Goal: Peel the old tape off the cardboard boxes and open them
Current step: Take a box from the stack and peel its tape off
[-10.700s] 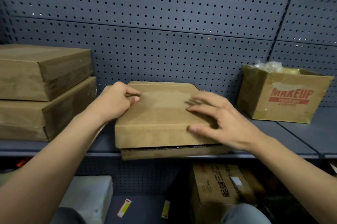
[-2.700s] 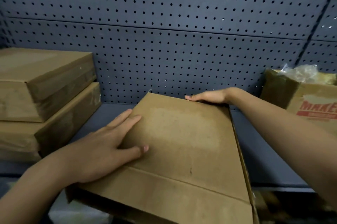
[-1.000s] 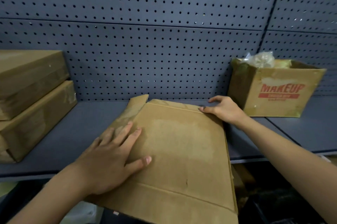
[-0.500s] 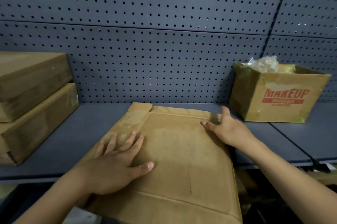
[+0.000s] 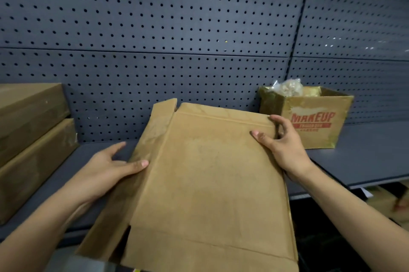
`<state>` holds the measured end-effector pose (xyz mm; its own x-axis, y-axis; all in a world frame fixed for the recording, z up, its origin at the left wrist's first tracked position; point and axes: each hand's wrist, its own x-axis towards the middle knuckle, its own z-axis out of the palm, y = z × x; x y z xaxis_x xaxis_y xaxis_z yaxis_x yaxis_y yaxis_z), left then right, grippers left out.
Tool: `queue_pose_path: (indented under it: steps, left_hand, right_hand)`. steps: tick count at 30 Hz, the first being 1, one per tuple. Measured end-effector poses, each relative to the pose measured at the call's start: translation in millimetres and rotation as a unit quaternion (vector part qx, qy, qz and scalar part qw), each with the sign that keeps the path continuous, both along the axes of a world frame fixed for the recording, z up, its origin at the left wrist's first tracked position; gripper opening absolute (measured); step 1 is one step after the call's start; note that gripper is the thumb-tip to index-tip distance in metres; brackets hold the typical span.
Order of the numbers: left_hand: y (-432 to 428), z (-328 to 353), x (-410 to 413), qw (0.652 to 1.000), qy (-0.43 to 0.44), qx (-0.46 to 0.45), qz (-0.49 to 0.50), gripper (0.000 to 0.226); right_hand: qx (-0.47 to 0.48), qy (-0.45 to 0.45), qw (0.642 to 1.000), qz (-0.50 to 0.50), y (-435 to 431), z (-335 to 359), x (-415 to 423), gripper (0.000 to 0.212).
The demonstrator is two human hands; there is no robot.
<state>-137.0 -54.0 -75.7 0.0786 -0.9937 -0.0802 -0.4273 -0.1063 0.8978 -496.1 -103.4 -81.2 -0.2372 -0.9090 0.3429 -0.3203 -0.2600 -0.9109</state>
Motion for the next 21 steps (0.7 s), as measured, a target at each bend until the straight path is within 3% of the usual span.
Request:
queue_pose_path:
  steps: [3, 8, 13, 16, 21]
  left_hand:
    - [-1, 3, -26, 0.997, 0.061, -0.018, -0.046, 0.121]
    - [-1, -1, -93, 0.981, 0.126, -0.033, -0.147, 0.075]
    - [7, -15, -158, 0.955, 0.136, -0.025, -0.261, 0.077]
    - [15, -31, -210, 0.944, 0.118, -0.043, -0.305, 0.058]
    - [22, -54, -303, 0.929, 0.031, -0.096, -0.357, 0.049]
  right_hand:
    - [-0.025, 0.028, 0.998, -0.052, 25, 10, -22, 0.058]
    - [-0.009, 0.104, 0.985, -0.134, 71, 10, -77, 0.034]
    - [0.044, 0.114, 0.969, -0.214, 131, 3, -137, 0.038]
    - [0.059, 0.115, 0.955, -0.268, 164, -11, -176, 0.039]
    - [0.079, 0.077, 0.932, -0.345, 213, -53, -237, 0.030]
